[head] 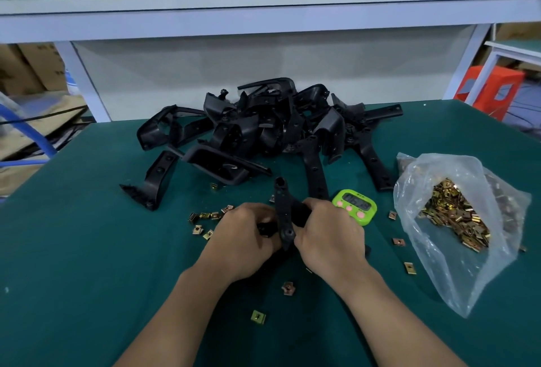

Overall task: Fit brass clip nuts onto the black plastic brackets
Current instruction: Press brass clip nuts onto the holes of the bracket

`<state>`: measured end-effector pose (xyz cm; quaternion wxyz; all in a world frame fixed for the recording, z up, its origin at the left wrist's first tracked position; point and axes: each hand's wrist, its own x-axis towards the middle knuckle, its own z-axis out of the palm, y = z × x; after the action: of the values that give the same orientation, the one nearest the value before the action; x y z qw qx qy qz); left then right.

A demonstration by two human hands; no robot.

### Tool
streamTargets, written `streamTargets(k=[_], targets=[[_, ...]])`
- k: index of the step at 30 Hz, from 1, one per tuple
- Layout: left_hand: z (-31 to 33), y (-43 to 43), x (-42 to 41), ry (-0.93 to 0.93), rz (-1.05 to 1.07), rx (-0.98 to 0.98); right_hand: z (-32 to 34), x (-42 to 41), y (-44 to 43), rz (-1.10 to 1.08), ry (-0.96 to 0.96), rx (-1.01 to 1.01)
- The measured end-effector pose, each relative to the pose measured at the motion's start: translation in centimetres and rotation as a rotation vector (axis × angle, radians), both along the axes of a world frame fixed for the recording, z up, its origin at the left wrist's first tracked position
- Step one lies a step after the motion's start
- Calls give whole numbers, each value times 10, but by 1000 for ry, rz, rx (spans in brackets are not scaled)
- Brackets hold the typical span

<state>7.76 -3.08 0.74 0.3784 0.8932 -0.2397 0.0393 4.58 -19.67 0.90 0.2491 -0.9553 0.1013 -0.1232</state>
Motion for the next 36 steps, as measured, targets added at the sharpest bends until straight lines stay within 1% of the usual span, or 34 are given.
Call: streamTargets(k=[2, 5, 7, 9, 13, 16, 20, 27, 31, 33, 36], targets=[[0, 1, 0, -7, 6, -8, 1, 0, 0, 4, 7, -10], [-2, 2, 0, -40, 84, -11, 2, 1, -1, -8, 18, 1], [-4, 3, 1, -77, 158, 14, 3, 1, -1, -12, 12, 11], [-5, 4, 0, -125, 183, 47, 3, -1, 0, 5, -3, -4], [1, -1, -6, -167, 55, 28, 6, -5, 2, 69, -80, -65], [2, -5, -10, -205, -18, 46, 9, -7, 5, 131, -75, -101], [0, -4, -7, -96, -3, 58, 12, -3, 1, 143, -51, -30], [1, -6, -8, -43, 41, 57, 13, -1, -3, 135, -10, 56], [4, -7, -10, -47, 24, 72, 15, -5, -2, 127, -61, 81], [4, -7, -11, -70, 25, 50, 17, -6, -3, 150, -96, 93], [4, -8, -12, -100, 36, 4, 21, -5, -6, 157, -143, 213]])
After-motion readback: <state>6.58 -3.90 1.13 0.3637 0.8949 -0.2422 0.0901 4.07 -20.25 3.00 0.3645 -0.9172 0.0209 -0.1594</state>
